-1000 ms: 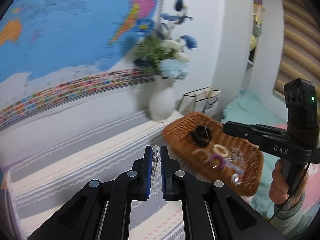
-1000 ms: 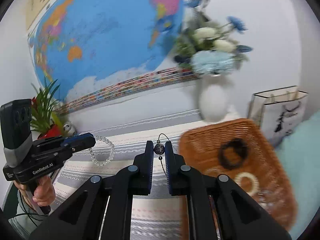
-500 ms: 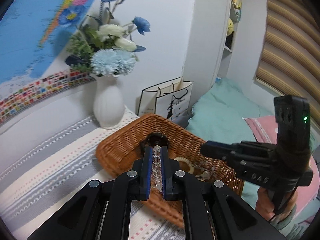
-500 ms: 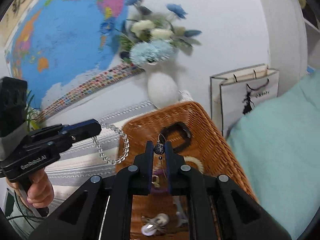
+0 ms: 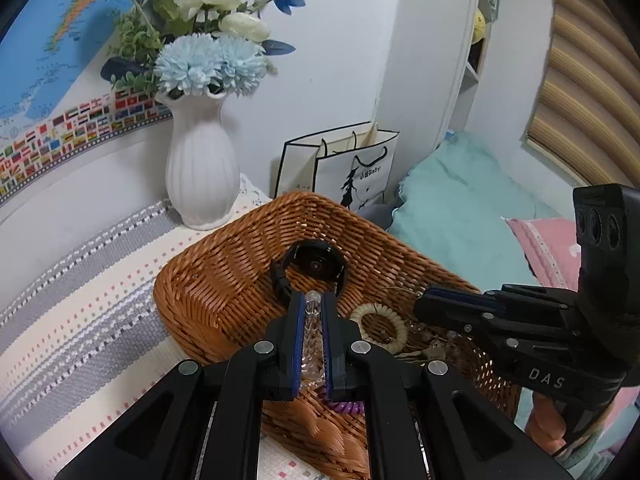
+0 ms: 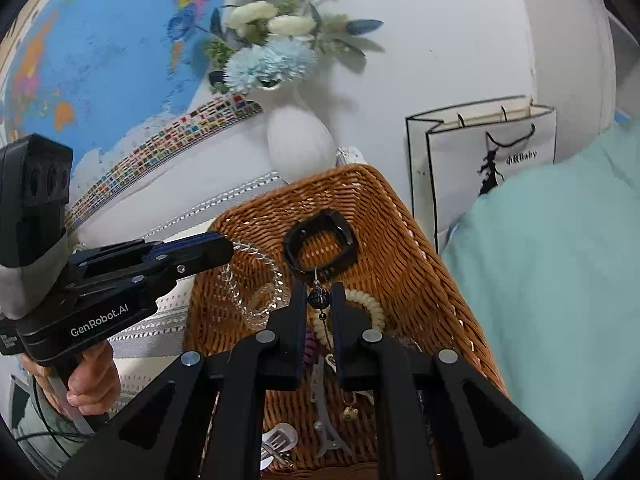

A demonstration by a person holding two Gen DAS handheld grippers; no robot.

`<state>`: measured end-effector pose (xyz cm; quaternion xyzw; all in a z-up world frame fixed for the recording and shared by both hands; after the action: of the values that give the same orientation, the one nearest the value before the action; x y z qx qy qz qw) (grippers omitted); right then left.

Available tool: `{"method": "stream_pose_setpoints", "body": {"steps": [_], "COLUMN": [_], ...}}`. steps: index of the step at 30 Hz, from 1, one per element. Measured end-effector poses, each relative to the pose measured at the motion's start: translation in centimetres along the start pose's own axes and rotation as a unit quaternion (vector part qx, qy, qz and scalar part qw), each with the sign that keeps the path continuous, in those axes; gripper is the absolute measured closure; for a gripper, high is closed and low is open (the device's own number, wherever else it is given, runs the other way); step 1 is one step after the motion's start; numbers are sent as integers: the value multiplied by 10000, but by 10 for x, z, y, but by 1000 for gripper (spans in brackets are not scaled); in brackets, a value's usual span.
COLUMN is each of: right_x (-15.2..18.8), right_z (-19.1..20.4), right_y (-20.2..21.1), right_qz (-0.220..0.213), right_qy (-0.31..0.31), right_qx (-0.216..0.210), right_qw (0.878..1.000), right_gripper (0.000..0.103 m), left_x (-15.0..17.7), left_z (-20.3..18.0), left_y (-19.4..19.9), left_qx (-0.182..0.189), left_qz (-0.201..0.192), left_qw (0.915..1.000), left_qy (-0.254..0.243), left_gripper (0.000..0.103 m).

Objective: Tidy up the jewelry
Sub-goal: 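Carry the bead bracelet and hoop earring over the wicker basket, then open both tools to drop the bracelet and earring into the basket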

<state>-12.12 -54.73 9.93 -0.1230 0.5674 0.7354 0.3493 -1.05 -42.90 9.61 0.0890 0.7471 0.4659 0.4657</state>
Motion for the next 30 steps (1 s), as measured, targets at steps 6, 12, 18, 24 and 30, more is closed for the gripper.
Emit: {"method": "stream_pose_setpoints", "body": {"steps": [6,12,18,24,30], "right_x": [3,7,16,29,59], "right_z": [-19,-14,11,38,53], "right_y": [10,29,47,67,75], "right_qz": [-27,-186,-407,-730,-710], "right_qy": [-395,-366,-89,189,84], "right_qx": [-497,-486,-141,808,882], "right_qw": [9980,9980,9990,9939,9935], "right_gripper": [65,63,61,31,30], "left_x": [9,18,36,62,108], "left_z": [-13,-24,-27,-27,-27], "left_y": [11,32,52,72,80], "left_qx": [-310,-512,-834,-1372,-2203], "left_qz": [-216,-383,-449,-591,-413], "left_qw": [9988,9966,9945,9884,9745], "left_qy": [-305,-514,-442,-289,78], "left_gripper": [38,37,37,37,37]}}
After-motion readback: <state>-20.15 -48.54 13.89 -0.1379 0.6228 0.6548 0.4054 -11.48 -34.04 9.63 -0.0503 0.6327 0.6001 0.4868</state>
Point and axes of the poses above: each gripper's, at about its wrist camera, not at the fingertips, and y roughly against the way its jaws point, z to its left, x to its underside, the point moved 1 cm from there along -y, roughly the way its jaws point, and after that the axes turned 9 degrees about z, right-handed, at the moved point
